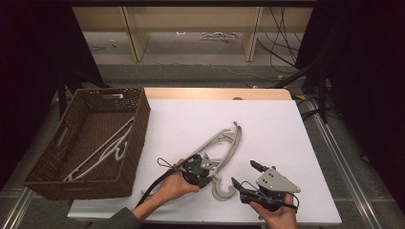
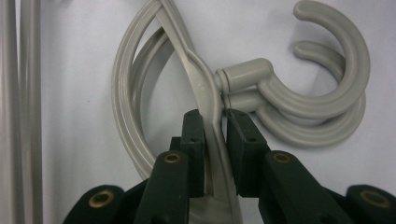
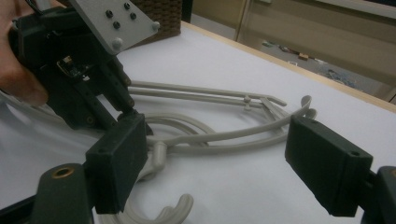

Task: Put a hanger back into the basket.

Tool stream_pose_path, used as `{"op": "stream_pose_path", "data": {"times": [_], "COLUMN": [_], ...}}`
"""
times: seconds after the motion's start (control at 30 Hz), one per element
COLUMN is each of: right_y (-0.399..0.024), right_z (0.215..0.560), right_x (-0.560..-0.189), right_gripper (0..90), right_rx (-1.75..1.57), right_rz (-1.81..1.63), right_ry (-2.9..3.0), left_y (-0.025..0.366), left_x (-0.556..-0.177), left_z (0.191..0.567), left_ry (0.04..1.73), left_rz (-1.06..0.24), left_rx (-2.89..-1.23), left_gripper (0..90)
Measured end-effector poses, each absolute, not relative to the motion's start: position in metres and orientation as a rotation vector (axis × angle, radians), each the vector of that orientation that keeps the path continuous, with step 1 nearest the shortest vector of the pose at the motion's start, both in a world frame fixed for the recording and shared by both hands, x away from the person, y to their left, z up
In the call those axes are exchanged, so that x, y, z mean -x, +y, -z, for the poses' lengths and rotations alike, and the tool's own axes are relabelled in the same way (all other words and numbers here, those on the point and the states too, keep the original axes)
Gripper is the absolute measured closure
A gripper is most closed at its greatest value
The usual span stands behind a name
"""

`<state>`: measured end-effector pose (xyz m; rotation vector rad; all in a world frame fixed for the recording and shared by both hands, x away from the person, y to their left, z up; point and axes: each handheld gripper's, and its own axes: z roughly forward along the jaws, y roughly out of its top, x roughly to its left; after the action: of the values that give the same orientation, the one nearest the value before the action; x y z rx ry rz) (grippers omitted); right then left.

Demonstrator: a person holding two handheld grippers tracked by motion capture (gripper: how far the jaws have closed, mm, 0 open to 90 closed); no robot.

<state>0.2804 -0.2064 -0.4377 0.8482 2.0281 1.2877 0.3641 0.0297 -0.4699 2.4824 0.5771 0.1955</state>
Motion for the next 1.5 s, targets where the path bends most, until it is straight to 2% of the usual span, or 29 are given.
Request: {"op": "stream_pose_path", "data": {"times": [0.23,0.43,0.7,1.2,1.5], "right_y": [-0.207,-0.209,-0.21,-0.21,-0.209], "right_z": [0.437,0.435,0.434,0.435,0.435], "right_x": [-0.28,-0.28,-0.28,-0.28,-0.279], "right_gripper": [22.1,22.4,22.4,22.1,22.2], "right_rx": [-0.85,-0.851,-0.853,-0.85,-0.868], "right_rz": [-1.3,-1.302,-1.318,-1.312,-1.313], "right_ry": [2.013,1.993,1.974,1.988,1.996], "left_y": [0.044,0.051,0.063,0.078,0.085], "left_x": [-0.372,-0.375,-0.379,-0.384,-0.382], "left_z": [0.454,0.448,0.436,0.414,0.394], "left_ry": [0.613,0.764,0.829,0.848,0.815], "left_rz": [-0.129,-0.053,0.021,0.062,0.024], "left_rx": [-2.389,-2.198,-2.063,-1.929,-1.893], "left_gripper": [78.6,79.9,81.4,81.8,81.7]}}
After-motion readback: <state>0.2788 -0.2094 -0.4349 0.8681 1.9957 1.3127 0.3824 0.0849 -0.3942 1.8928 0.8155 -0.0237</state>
